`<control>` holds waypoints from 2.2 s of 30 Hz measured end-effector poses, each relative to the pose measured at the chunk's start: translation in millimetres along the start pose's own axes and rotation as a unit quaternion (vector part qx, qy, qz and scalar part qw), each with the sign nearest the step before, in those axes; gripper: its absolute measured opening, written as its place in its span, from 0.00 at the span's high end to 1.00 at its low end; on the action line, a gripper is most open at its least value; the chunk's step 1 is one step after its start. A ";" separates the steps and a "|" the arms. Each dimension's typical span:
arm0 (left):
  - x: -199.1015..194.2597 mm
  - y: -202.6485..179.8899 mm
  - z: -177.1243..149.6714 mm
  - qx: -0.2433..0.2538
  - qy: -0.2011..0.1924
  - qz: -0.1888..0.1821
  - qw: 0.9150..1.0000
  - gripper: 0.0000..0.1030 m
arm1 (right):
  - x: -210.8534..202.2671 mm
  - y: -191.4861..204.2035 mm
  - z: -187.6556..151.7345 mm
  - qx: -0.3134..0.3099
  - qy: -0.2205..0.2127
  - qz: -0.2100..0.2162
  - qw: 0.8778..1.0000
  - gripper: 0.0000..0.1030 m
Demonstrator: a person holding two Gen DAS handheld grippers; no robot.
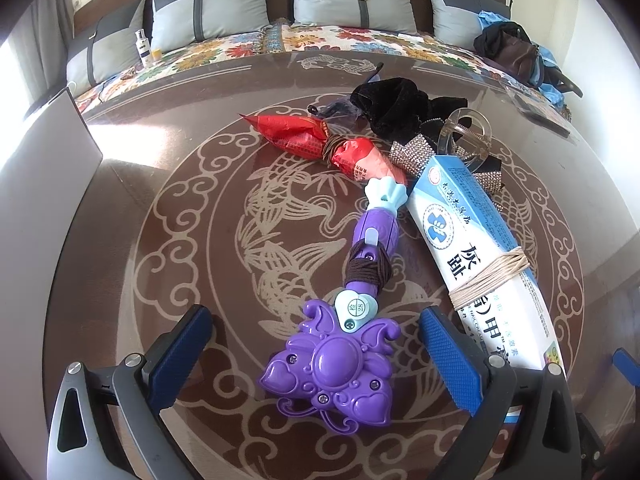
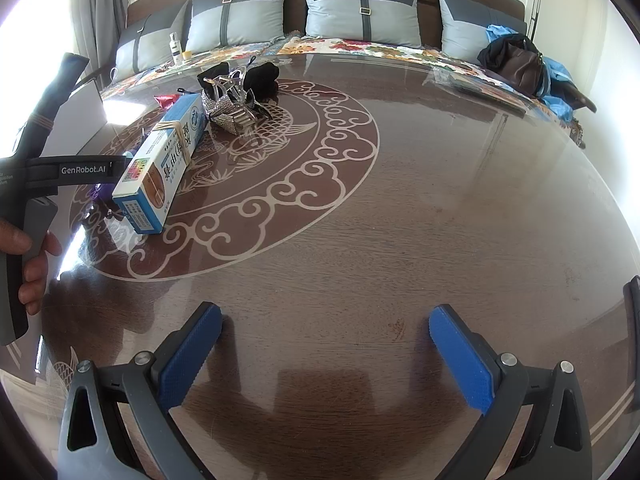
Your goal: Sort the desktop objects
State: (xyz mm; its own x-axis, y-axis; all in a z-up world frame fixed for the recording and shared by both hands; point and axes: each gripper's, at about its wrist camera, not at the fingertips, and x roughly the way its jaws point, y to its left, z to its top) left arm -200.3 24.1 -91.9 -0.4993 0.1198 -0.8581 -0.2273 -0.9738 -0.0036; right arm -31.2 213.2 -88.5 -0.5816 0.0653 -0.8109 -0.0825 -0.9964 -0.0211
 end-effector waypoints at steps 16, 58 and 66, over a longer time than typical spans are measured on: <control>-2.2 -0.3 2.7 -0.009 0.019 0.010 1.000 0.09 | 0.1 -0.2 0.1 0.000 0.000 0.000 1.000 0.00; -63.7 73.0 -104.9 -0.086 -0.027 0.061 0.994 0.02 | -0.4 -0.2 0.4 0.000 0.000 0.000 1.000 0.00; -64.0 73.3 -106.0 -0.088 -0.027 0.062 0.994 0.00 | -0.7 0.4 0.3 0.000 0.000 0.000 1.000 0.00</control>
State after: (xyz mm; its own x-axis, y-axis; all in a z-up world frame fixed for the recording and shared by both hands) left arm -96.4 -75.5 -91.7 -0.5599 0.0022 -0.8285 -0.0142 -0.9999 0.0070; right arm -31.0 212.8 -87.8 -0.5812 0.0656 -0.8111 -0.0829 -0.9963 -0.0211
